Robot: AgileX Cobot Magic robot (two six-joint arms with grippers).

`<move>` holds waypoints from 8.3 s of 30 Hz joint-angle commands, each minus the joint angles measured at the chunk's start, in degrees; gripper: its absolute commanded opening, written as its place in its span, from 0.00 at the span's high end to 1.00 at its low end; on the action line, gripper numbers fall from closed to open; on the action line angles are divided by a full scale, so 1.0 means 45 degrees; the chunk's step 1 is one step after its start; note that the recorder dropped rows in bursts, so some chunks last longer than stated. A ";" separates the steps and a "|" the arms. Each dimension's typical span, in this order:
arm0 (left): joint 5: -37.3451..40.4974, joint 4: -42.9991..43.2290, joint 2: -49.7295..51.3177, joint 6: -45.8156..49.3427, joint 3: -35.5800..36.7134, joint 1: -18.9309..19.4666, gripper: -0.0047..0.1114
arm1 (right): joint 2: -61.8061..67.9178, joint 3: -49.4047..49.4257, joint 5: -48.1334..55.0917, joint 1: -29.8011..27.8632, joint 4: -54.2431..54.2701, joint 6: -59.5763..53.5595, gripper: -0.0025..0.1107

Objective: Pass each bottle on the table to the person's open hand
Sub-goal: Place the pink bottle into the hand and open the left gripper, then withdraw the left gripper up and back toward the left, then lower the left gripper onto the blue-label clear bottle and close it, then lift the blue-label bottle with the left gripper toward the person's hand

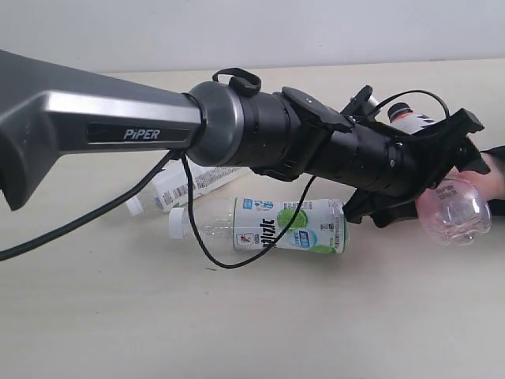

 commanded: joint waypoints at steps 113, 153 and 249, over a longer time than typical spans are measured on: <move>1.0032 1.8673 -0.6475 0.3798 -0.0183 0.5304 0.96 | -0.0081 0.0059 -0.0152 -0.0042 -0.0006 -0.0043 0.98; 0.6886 1.8193 -0.1441 0.5350 -0.0506 0.5304 0.15 | -0.0081 0.0059 -0.0152 -0.0042 -0.0006 -0.0043 0.98; -0.1549 0.4254 -0.0635 -0.1712 -0.1013 0.0268 0.95 | -0.0081 0.0059 -0.0152 -0.0042 -0.0006 -0.0043 0.98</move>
